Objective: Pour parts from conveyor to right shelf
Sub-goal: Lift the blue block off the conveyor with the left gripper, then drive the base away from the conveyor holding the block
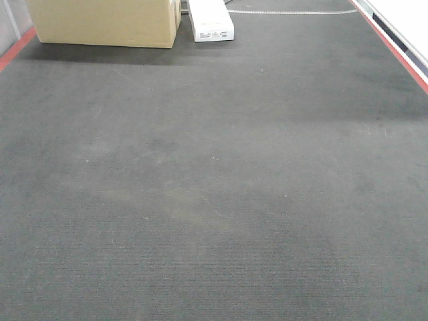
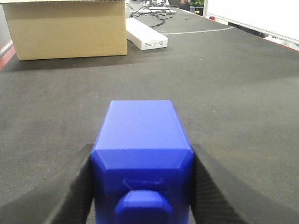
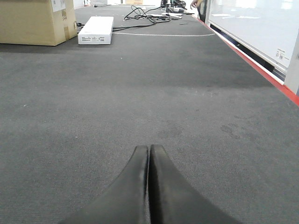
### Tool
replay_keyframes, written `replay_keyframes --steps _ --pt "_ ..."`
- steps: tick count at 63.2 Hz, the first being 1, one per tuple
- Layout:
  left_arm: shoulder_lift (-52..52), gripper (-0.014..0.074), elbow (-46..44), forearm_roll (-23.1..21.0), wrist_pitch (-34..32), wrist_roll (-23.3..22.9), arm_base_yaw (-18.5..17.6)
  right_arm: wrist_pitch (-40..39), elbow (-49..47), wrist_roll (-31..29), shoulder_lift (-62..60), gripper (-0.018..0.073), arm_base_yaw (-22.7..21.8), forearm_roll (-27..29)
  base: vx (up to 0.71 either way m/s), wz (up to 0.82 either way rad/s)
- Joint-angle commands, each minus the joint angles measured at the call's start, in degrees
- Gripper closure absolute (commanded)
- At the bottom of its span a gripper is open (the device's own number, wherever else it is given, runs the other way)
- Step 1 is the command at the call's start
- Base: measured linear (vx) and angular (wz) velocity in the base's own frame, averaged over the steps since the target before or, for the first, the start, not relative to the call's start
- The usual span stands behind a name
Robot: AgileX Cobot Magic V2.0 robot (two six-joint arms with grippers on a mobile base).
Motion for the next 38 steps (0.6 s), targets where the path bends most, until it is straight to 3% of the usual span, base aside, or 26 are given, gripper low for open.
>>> replay_keyframes --steps 1,38 --pt "0.6 0.0603 -1.2 0.2 -4.7 -0.5 0.1 -4.4 0.8 -0.4 -0.6 0.0568 0.1 -0.3 0.00 0.00" --pt "0.6 0.0603 -1.2 0.2 -4.7 -0.5 0.1 -4.4 0.8 -0.4 -0.6 0.0568 0.1 -0.3 -0.01 -0.01"
